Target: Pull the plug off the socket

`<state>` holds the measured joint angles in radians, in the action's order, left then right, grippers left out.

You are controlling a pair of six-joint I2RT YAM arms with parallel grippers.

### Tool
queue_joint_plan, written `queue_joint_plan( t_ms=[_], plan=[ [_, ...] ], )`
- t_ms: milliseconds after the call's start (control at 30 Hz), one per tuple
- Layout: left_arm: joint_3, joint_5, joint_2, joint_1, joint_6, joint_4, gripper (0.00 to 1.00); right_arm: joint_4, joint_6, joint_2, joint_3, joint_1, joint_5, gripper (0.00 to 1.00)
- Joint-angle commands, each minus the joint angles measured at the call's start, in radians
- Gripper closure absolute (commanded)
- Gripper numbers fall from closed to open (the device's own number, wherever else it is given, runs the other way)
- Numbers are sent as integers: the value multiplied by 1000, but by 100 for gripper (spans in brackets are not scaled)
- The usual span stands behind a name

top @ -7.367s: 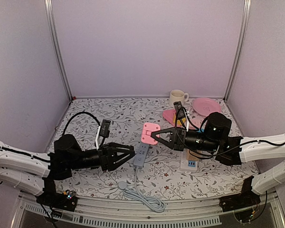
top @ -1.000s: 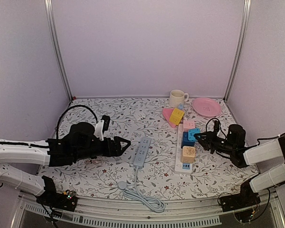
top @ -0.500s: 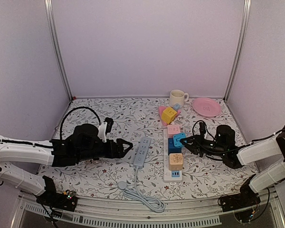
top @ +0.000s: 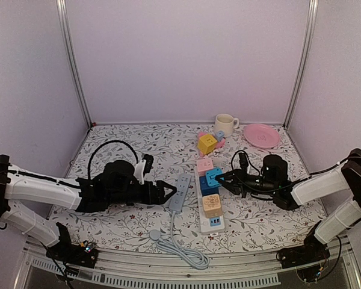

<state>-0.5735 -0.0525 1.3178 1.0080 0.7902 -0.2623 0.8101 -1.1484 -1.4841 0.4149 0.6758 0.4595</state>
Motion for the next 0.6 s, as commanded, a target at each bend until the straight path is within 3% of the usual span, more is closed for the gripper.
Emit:
queue_joint_plan(
  t_ms=[0,567],
  plan=[
    [-27,45,59,18,4,-81,7,181,-1,11,99,40,53,98],
    [-289,78,398,15,-14,-90,9,257,-13,-37,61,84,37,98]
  ],
)
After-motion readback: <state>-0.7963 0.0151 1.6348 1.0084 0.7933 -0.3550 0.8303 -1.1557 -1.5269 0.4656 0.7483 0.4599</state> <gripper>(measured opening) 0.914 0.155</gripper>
